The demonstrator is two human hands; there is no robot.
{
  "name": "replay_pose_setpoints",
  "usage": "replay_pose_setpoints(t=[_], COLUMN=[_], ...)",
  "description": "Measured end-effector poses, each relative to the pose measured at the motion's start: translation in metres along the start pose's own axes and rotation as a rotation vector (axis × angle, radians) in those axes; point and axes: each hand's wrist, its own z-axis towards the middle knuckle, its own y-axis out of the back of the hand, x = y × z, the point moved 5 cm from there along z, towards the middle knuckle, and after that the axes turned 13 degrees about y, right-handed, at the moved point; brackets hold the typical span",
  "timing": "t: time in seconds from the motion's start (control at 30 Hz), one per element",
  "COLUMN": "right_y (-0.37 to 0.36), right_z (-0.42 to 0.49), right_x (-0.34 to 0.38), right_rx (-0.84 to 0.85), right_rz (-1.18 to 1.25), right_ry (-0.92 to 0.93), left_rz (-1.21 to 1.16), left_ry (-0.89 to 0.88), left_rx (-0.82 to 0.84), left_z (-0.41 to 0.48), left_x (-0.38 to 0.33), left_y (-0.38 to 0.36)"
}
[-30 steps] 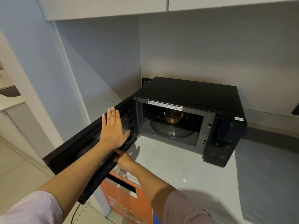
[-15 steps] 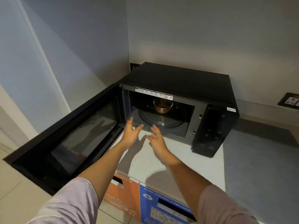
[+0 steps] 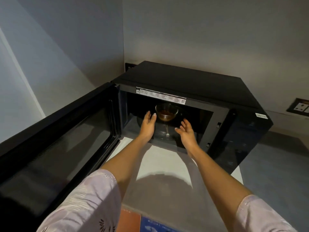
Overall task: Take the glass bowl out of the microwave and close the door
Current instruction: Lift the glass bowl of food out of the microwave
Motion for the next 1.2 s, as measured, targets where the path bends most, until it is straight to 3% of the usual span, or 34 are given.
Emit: replay_pose_setpoints(t=[0.33,0.6,0.9,1.2], right_y=[-0.011,-0.021,-0.02,-0.015], right_z=[0.059,0.081,0.073,0.029], right_x=[-0.032,-0.044,-0.042,-0.018], right_rx=[0.057,0.083,0.043,0.072], right_rz=[-0.018,0.03,0.176,0.176], right_ry=[-0.044,-0.122,-0.133,-0.056], left_rz=[-0.074,-0.27,-0.261,-0.301], left_ry=[0.029,0.115,0.094,0.026], left_rx=[0.017,0.067,0.102,0.171], left_z=[0.089,0.12,0.112,0.044], left_x=[0.02,0.016,0.018,0.016], left_y=[-0.014,-0.028,-0.025,-0.017])
